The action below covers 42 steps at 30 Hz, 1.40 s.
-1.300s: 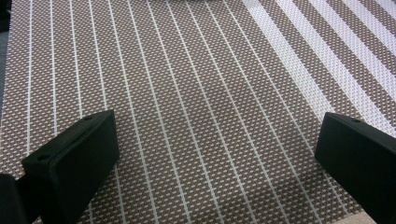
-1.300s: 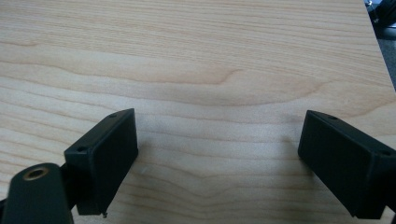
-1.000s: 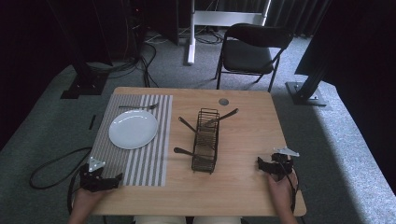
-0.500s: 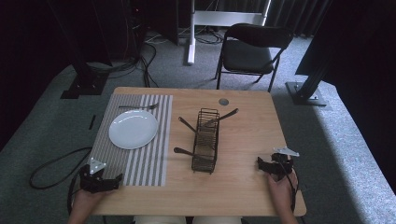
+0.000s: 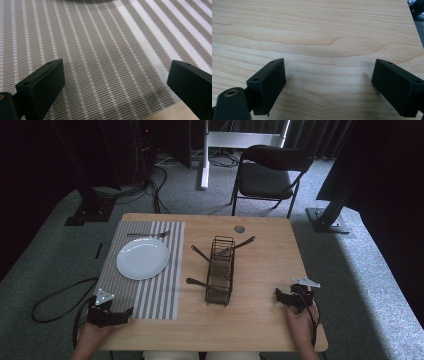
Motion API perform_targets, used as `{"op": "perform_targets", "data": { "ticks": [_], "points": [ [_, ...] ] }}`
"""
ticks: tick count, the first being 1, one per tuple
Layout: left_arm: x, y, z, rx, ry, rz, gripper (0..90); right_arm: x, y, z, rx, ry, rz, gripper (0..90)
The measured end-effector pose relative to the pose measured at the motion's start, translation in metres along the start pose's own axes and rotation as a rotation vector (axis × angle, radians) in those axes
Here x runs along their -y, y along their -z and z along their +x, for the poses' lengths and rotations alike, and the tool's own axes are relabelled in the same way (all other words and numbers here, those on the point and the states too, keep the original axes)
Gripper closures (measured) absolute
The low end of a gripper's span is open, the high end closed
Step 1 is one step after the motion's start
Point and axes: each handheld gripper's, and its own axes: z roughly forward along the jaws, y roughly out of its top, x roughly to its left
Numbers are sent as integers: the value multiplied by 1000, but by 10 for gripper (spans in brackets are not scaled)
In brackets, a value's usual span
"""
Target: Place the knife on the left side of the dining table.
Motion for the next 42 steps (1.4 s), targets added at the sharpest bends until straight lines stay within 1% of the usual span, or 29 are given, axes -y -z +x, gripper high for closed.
{"op": "perform_targets", "data": {
  "ticks": [1,2,4,6,7,8,12,16,18,21,22,23,25,26,30,31,33,35,37,39,40,42],
  "points": [
    [0,0,0,0,0,0,17,0,0,0,0,0,0,112],
    [-2,0,-5,19,-3,-10,17,0,0,0,0,0,0,112],
    [-5,-1,-11,30,-17,-7,17,0,0,0,0,0,0,112],
    [-10,-1,-18,53,-26,-13,17,0,0,0,0,0,0,111],
    [-11,-1,-20,54,-30,-16,17,0,0,0,0,0,0,112],
    [-14,-1,-23,65,-35,-22,17,0,0,0,0,0,0,112],
    [-27,4,-41,97,-76,-46,17,0,0,0,0,0,0,112],
    [-39,7,-57,135,-104,-73,20,0,0,0,0,0,0,112],
    [-44,7,-66,153,-129,-75,20,0,0,0,0,0,0,112],
    [-52,10,-79,182,-165,-91,20,0,0,0,0,0,0,112],
    [-55,10,-83,187,-173,-99,20,0,0,0,0,0,0,112],
    [-57,11,-85,208,-179,-102,20,0,0,0,0,0,0,111],
    [-62,11,-92,217,-186,-112,20,0,0,0,0,0,0,112],
    [-64,12,-94,233,-191,-114,20,0,0,0,0,0,0,112],
    [-74,15,-107,250,-218,-136,20,0,0,0,0,0,0,111],
    [-76,16,-109,261,-222,-140,20,0,0,0,0,0,0,112],
    [-81,19,-114,280,-226,-154,20,0,0,0,0,0,0,112],
    [-85,22,-120,289,-229,-174,20,0,0,0,0,0,0,112],
    [-89,26,-124,314,-229,-192,20,0,0,0,0,0,0,111],
    [-92,30,-130,318,-249,-204,20,0,0,0,0,0,0,111],
    [-94,32,-133,313,-261,-212,20,0,0,0,0,0,0,111],
    [-97,35,-139,323,-277,-220,20,0,0,0,0,0,0,111]
  ]
}}
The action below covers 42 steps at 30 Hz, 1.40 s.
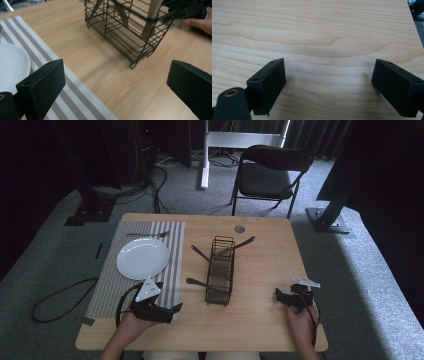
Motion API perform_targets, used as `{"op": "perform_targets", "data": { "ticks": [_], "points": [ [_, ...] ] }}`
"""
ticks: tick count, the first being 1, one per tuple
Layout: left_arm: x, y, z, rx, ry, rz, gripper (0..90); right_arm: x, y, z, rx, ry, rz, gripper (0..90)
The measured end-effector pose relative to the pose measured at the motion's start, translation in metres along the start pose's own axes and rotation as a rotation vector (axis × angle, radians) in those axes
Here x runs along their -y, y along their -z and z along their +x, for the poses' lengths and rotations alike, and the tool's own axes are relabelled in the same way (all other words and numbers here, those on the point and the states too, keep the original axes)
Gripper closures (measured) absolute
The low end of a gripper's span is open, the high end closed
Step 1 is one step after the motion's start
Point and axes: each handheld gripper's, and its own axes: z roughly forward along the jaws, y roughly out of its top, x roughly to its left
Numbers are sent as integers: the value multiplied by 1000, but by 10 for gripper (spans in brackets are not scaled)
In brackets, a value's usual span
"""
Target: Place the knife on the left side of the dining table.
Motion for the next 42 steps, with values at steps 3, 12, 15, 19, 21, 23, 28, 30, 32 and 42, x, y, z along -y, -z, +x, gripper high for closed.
{"op": "perform_targets", "data": {
  "ticks": [3,12,15,19,21,23,28,30,32,42],
  "points": [
    [-7,2,-6,0,-15,-23,20,0,0,0,0,0,0,112],
    [-29,-1,-14,10,-13,-73,20,0,0,0,0,0,0,111],
    [-34,-4,-16,4,-15,-77,20,0,0,0,0,1,0,112],
    [-42,-7,-18,2,-5,-92,20,0,0,0,0,1,0,112],
    [-45,-7,-19,4,-1,-101,20,0,0,0,0,1,0,112],
    [-48,-7,-20,5,6,-119,27,0,0,0,0,1,0,111],
    [-52,-10,-23,-4,15,-152,108,0,0,0,0,1,0,112],
    [-52,-11,-24,-10,19,-152,153,0,0,0,0,1,0,112],
    [-51,-15,-24,-8,37,-156,227,0,0,0,0,1,0,112],
    [-43,-16,-22,42,79,-207,622,0,0,0,1,0,0,112]
  ]
}}
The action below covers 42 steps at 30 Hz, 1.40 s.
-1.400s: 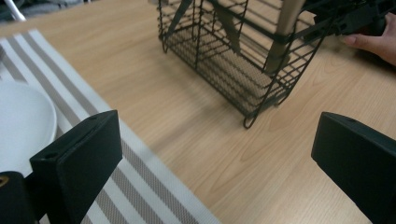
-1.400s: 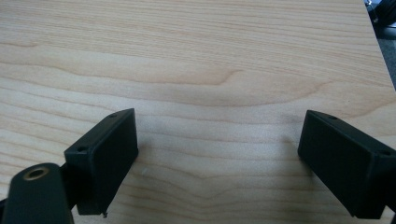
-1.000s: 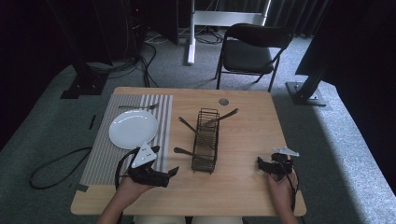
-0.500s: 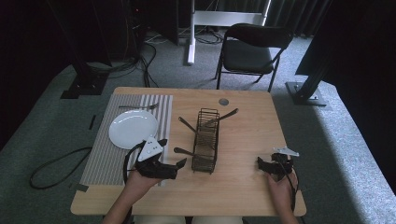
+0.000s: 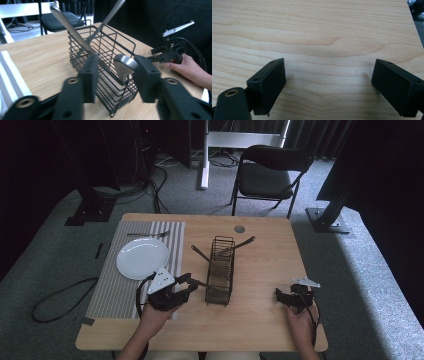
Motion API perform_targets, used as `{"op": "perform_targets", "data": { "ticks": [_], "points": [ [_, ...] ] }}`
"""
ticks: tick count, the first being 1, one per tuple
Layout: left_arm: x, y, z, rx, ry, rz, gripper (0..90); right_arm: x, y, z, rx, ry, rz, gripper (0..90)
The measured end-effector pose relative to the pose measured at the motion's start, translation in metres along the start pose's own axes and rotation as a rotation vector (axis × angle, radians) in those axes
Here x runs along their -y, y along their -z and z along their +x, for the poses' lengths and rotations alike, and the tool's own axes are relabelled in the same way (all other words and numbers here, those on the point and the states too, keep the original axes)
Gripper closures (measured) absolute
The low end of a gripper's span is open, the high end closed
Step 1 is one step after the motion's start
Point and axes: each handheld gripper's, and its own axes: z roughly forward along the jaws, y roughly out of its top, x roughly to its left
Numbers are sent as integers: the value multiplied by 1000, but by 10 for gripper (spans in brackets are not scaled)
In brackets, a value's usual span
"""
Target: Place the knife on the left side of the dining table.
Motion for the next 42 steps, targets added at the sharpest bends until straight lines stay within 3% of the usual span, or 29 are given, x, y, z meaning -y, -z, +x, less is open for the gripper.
{"op": "perform_targets", "data": {
  "ticks": [8,14,27,36,42],
  "points": [
    [-4,-1,-4,1,-5,-14,783,0,0,0,0,0,0,113],
    [-15,-10,-4,62,23,-29,827,0,0,0,0,0,1,113],
    [-44,-49,-18,77,-68,-97,835,0,0,0,0,0,0,114],
    [-51,-75,-24,108,-107,-157,839,0,0,0,0,0,0,114],
    [-48,-86,-26,153,-150,-218,839,0,0,0,0,0,0,114]
  ]
}}
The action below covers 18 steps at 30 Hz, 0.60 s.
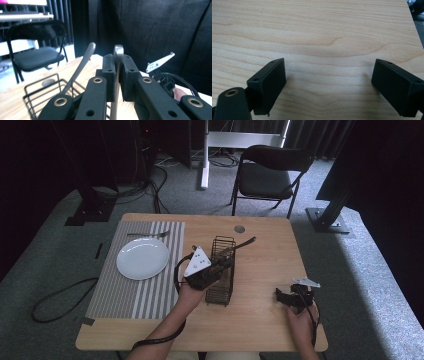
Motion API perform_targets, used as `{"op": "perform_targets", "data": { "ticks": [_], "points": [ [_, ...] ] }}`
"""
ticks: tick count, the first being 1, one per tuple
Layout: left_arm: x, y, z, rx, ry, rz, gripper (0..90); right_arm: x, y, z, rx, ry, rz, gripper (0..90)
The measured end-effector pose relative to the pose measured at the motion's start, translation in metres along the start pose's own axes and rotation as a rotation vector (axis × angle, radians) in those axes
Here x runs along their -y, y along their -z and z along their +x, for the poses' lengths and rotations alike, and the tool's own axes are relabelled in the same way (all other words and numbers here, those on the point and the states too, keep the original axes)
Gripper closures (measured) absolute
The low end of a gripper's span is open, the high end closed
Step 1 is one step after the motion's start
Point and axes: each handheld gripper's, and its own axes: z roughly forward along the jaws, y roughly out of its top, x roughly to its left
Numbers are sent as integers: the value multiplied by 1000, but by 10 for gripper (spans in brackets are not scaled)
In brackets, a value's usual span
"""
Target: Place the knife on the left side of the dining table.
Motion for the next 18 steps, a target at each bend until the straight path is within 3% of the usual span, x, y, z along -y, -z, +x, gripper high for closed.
{"op": "perform_targets", "data": {
  "ticks": [3,9,13,18],
  "points": [
    [4,-1,2,13,-3,-30,840,0,0,0,0,-1,0,114],
    [-1,0,4,19,0,7,840,0,0,0,0,0,0,114],
    [-11,8,1,11,-28,2,840,0,0,0,0,0,0,115],
    [-32,19,-2,33,-56,-1,840,0,0,0,0,0,-1,116]
  ]
}}
